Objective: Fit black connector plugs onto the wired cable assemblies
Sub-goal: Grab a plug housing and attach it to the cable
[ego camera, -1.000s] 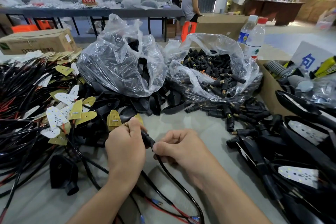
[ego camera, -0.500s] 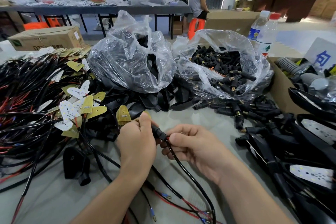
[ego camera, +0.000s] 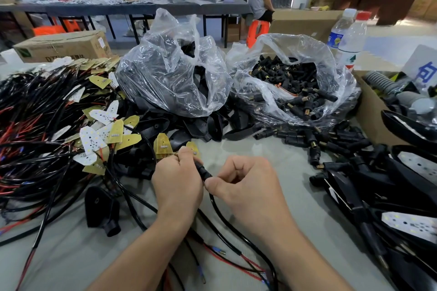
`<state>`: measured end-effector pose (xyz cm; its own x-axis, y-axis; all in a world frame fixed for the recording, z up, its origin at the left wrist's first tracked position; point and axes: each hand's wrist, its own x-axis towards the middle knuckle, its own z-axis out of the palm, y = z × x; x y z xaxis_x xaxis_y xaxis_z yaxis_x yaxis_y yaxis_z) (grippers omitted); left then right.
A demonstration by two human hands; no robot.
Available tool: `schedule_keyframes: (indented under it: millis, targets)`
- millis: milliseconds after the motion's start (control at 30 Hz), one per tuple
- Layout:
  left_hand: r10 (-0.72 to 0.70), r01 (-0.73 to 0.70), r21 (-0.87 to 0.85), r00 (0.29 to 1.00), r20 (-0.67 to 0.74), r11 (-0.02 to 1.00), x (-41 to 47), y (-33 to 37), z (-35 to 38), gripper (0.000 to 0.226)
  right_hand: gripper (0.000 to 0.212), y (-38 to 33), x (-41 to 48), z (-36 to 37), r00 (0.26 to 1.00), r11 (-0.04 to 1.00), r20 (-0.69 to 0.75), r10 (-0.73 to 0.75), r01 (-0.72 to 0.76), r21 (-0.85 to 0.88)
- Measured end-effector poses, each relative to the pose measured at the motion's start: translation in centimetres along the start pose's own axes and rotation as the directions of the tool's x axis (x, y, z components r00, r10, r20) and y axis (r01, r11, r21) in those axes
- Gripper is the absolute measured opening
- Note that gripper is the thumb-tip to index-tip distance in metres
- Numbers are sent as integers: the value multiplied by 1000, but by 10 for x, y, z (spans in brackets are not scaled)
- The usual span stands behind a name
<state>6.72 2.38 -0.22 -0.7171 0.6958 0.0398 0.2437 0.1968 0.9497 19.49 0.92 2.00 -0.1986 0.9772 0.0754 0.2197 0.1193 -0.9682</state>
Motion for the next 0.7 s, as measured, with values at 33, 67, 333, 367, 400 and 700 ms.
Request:
schedule_keyframes:
  millis: [33,67,333,367,400,700]
  targets:
    - [-3,3,-6,1000,-10,1000,1,-2,0,46,27,-1,-1,3,1000,999,-19,-10,10,-32]
    - [-9,8,-8,1000,-25,1000,2,-3,-1,45,28,-1,-2,4,999,999,-40,-16,14,-51]
    - [74,-71,62,996,-51,996,-2,-2,0,56,37,0,2,-4,955,893,223,196,-268,361]
    - [84,-82,50,995,-46,995,-4,-2,1,56,34,0,3,-9,936,853,294,191,-307,422]
    - [92,-91,35,995,-43,995,-5,-2,2,56,29,0,4,-13,919,818,351,182,-339,464]
    - [130,-116,-222,990,51,968,-10,-1,-2,48,34,6,3,-8,929,869,323,180,-304,391]
